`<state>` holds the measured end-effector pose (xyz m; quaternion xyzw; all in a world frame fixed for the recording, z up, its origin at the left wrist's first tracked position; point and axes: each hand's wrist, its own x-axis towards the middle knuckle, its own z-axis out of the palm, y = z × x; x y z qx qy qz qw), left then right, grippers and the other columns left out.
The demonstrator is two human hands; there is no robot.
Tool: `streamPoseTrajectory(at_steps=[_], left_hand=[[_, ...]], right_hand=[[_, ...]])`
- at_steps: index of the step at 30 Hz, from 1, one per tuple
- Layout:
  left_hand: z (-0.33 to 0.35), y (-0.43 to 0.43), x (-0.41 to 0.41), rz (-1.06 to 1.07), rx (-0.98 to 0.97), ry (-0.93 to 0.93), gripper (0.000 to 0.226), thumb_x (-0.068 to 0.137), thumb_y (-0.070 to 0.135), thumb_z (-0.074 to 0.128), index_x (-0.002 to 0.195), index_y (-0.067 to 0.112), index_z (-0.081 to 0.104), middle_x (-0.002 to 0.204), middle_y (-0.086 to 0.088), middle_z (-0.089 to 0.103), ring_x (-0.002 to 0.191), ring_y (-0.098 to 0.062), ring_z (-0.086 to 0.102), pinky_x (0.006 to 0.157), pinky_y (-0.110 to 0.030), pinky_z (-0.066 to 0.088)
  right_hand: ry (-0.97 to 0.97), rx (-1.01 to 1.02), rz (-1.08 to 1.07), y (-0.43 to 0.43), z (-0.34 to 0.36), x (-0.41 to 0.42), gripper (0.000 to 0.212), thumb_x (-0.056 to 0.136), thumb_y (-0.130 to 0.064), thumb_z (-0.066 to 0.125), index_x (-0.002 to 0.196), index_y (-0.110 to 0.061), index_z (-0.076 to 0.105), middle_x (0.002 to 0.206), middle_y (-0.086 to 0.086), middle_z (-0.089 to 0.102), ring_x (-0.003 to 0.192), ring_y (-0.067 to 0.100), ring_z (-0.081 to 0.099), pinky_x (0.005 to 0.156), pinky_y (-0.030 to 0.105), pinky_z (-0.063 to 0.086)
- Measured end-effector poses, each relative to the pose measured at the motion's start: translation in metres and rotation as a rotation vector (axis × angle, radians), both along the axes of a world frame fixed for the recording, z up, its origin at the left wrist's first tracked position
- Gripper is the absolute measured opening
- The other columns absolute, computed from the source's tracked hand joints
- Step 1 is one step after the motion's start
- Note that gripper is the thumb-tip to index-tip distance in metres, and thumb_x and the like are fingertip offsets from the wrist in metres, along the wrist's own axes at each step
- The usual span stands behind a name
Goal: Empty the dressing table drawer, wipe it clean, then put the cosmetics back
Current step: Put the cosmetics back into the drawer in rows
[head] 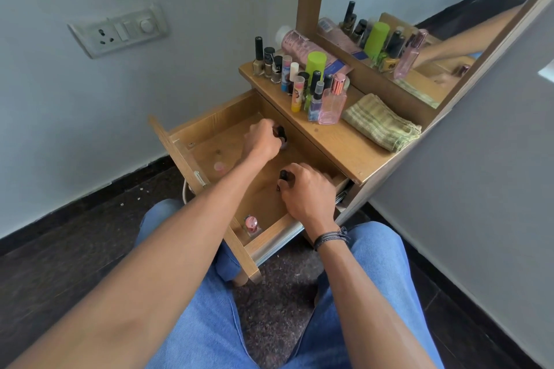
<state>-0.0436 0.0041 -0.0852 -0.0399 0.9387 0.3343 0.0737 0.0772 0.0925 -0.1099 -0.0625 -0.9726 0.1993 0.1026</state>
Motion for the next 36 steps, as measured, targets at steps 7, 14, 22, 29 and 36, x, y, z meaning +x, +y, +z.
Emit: streamPoseTrajectory(at_steps=[7,14,22,29,36], left_hand=[[-0.006,0.0,-0.002,0.032,0.056,-0.014,0.045,0.094,0.011,0.069,0.137,0.017,0.06,0.137,-0.01,0.061,0.126,-0.033,0.059,0.1,-0.048,0.054],[0.025,-0.043,0.029,-0.11,0.148,-0.05,0.025,0.089,0.015,0.077,0.112,0.024,0.072,0.108,0.008,0.071,0.103,-0.012,0.064,0.082,-0.031,0.046],[0.026,-0.054,0.067,-0.358,0.043,-0.206,0.032,0.073,0.055,0.085,0.095,0.037,0.071,0.098,0.015,0.072,0.1,-0.014,0.066,0.102,-0.055,0.047],[0.014,-0.04,0.077,-0.319,-0.094,0.035,0.029,0.089,0.027,0.079,0.116,0.024,0.069,0.113,0.001,0.071,0.101,-0.019,0.067,0.079,-0.032,0.051],[0.002,-0.038,0.075,-0.299,-0.126,0.128,0.024,0.093,0.018,0.074,0.117,0.021,0.073,0.115,-0.006,0.073,0.1,-0.024,0.07,0.075,-0.035,0.058]], right_hand=[[-0.001,0.006,-0.014,0.0,-0.002,-0.001,0.022,0.09,-0.038,0.066,0.109,-0.029,0.071,0.104,-0.006,0.072,0.091,0.021,0.068,0.083,0.035,0.049],[-0.042,0.037,-0.049,-0.001,-0.001,-0.004,0.019,0.09,-0.041,0.066,0.103,-0.029,0.074,0.101,-0.005,0.074,0.092,0.021,0.068,0.085,0.033,0.046],[-0.096,-0.043,-0.123,-0.006,0.005,-0.003,0.02,0.092,-0.037,0.063,0.109,-0.025,0.064,0.089,0.003,0.074,0.085,0.028,0.069,0.086,0.038,0.049],[-0.144,-0.031,-0.116,-0.006,0.005,-0.004,0.013,0.09,-0.034,0.068,0.102,-0.028,0.067,0.092,0.001,0.075,0.089,0.027,0.068,0.086,0.037,0.047],[-0.137,-0.079,-0.142,-0.008,0.004,-0.004,0.012,0.085,-0.023,0.063,0.094,-0.03,0.067,0.086,-0.005,0.074,0.081,0.022,0.068,0.082,0.037,0.052]])
